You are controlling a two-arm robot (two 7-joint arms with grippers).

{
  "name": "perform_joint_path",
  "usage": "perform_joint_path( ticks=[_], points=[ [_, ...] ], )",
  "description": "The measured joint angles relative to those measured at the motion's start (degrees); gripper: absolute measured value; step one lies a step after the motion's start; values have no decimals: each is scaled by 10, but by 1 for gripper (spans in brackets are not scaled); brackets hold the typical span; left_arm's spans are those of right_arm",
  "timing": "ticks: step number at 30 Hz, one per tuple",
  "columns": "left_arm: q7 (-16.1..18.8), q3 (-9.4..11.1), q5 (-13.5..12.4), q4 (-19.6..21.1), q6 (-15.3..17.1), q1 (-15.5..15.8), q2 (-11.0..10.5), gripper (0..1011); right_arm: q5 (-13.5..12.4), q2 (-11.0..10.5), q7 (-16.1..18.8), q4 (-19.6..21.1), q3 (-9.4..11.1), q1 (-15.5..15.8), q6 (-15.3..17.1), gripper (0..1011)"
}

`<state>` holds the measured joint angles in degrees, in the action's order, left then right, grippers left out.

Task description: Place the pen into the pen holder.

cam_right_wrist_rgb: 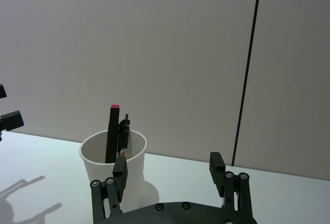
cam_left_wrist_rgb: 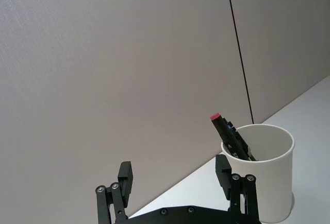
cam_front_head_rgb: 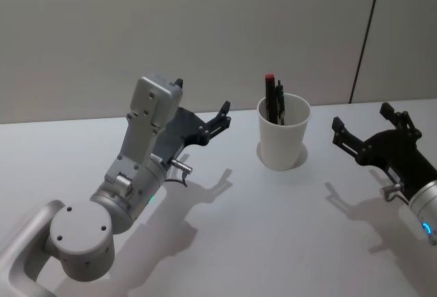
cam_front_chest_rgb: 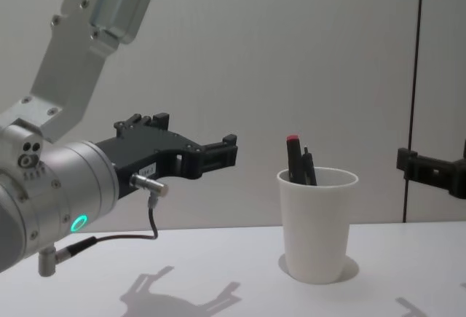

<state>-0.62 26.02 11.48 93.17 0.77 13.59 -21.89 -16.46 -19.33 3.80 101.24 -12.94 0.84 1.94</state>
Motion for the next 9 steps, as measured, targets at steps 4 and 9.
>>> perform_joint_path(
  ticks=[4,9],
  points=[
    [0,0,0,0,0,0,0,1001,0,0,0,0,0,0,0,1001],
    [0,0,0,0,0,0,0,1001,0,0,0,0,0,0,0,1002]
  ],
)
